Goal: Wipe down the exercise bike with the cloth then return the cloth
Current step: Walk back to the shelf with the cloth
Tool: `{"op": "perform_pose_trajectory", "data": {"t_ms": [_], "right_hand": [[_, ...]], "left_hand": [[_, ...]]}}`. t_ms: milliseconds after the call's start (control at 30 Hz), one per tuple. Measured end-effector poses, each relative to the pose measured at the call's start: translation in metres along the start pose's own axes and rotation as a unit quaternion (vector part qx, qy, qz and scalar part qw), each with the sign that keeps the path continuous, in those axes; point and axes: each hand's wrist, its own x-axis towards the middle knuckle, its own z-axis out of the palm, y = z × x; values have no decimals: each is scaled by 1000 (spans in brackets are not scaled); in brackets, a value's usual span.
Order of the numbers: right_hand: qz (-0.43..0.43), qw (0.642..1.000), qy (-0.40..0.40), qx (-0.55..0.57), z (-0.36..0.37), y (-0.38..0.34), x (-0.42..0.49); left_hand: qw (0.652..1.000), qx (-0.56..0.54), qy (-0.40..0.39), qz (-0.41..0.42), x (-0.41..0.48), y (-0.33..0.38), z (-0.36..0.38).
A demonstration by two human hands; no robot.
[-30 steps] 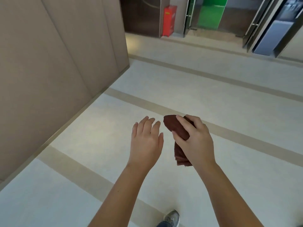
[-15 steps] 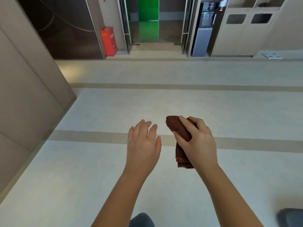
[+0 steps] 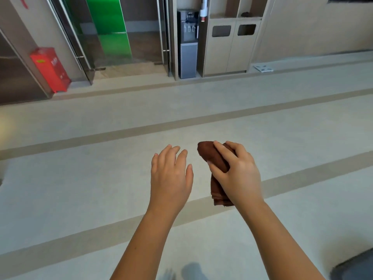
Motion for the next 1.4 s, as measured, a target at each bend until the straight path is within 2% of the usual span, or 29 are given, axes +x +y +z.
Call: {"op": "perform_pose_trajectory", "data": {"t_ms": [300,567,867,1133,1400], "right_hand": [[11,999,32,-24,71,44,152],[48,997,62,11,119,141,314],[39,998,49,20,161,215,493],[24,999,35,3,244,256,629],[-10,1000,15,-18,341,258,813]], "left_hand": [[998,-8,-35,44,163,-25,81],[997,4,-27,78,338,-16,176],[997,-10,-45,59,503,-11,262],[996,-29,-74,42,628,-54,348],[996,-1,-82,22,813,-136,408]]}}
